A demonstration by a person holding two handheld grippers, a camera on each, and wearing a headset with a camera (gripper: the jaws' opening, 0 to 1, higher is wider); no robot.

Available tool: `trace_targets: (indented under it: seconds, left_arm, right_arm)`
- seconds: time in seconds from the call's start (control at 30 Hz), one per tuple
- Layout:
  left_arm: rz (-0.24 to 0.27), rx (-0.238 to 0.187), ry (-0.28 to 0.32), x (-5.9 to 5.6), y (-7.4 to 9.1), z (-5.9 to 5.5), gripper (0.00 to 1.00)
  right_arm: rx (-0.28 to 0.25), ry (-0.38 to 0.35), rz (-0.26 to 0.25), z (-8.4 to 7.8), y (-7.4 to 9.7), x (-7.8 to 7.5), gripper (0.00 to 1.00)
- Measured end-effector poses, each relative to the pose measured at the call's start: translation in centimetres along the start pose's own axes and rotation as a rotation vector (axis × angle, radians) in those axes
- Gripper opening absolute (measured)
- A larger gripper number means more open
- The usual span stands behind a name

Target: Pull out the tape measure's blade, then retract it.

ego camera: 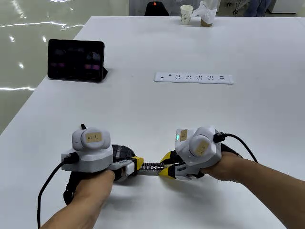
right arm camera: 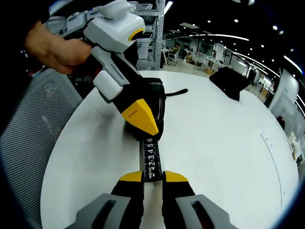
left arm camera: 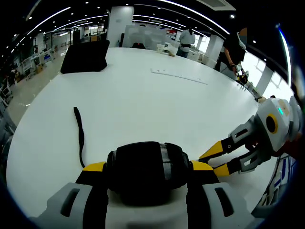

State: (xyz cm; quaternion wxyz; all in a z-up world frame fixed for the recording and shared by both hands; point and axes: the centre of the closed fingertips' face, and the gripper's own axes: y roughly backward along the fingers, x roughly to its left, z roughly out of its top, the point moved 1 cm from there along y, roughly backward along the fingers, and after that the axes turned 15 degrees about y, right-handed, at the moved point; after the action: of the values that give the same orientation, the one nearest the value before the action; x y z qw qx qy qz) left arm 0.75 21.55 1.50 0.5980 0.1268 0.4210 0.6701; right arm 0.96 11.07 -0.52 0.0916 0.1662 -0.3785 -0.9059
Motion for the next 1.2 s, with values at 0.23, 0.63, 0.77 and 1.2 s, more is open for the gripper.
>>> trace_targets:
  seconds: [0.23,0.63,0.77,1.2]
  left_arm:
    - [0.0,0.001,0.003,0.0,0.0,0.0,0.61]
    - [0.0,0.002,0.009,0.1,0.0,0.0,0.61]
    - [-0.002,0.004,0.01,0.1,0.0,0.0,0.61]
    - [-0.006,0.008,0.022,0.1,0.0,0.1,0.61]
  right_arm:
    - [0.001,0.006,-0.001,0.3,-0.4,-0.1,0.11]
    - [-0.008,0.012,-0.002,1.2,-1.3,-0.3,0.11]
    - [-0.015,0.011,-0.003,1.6,-1.7,-0.3,0.11]
    - [-0.032,0.016,0.002,2.9,-2.8,-0.7,0.11]
